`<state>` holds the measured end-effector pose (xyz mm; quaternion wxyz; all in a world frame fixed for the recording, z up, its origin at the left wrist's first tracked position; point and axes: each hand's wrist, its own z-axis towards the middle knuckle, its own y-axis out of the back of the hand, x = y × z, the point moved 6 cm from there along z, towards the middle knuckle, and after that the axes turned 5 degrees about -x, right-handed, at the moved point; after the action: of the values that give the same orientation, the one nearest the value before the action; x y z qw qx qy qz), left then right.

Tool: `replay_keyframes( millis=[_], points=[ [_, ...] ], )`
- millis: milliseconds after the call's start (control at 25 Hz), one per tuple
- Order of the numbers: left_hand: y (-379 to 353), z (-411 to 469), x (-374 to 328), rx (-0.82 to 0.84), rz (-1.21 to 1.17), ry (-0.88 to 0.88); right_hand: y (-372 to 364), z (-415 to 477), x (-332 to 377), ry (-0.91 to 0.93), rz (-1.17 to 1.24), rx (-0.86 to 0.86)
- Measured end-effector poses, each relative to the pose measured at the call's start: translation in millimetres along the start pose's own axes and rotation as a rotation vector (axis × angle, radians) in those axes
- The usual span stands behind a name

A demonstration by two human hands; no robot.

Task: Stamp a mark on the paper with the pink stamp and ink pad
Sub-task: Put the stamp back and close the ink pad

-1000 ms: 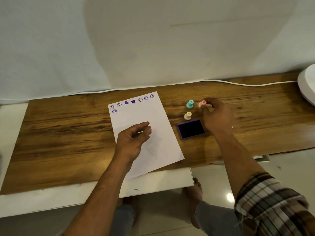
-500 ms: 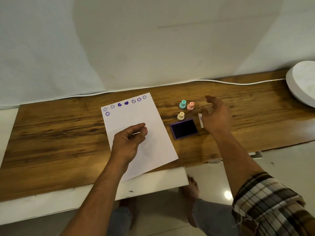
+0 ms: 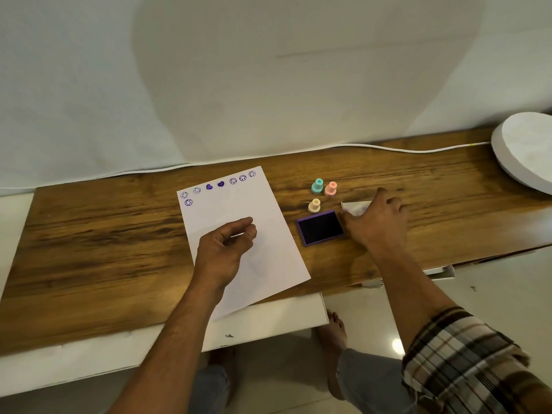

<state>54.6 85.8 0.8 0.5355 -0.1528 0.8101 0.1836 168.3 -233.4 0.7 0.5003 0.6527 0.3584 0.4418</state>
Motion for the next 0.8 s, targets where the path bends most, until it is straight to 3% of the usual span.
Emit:
replay_keyframes(
  millis=[160, 240, 400, 800],
  points=[
    [0, 1, 1, -0.003, -0.001, 0.001, 23, -15, 8, -0.023, 0.171, -0.067],
    [0, 1, 0, -0.010, 0.000, -0.001, 25, -34, 20, 0.005, 0.214, -0.009],
    [0, 0, -1, -0.015, 0.006, -0.005, 6, -76, 52, 0.124, 0.180, 0.097],
    [5, 3, -1, -0.030, -0.018, 0.009, -11, -80, 69, 0.171, 0.083, 0.075]
  ],
)
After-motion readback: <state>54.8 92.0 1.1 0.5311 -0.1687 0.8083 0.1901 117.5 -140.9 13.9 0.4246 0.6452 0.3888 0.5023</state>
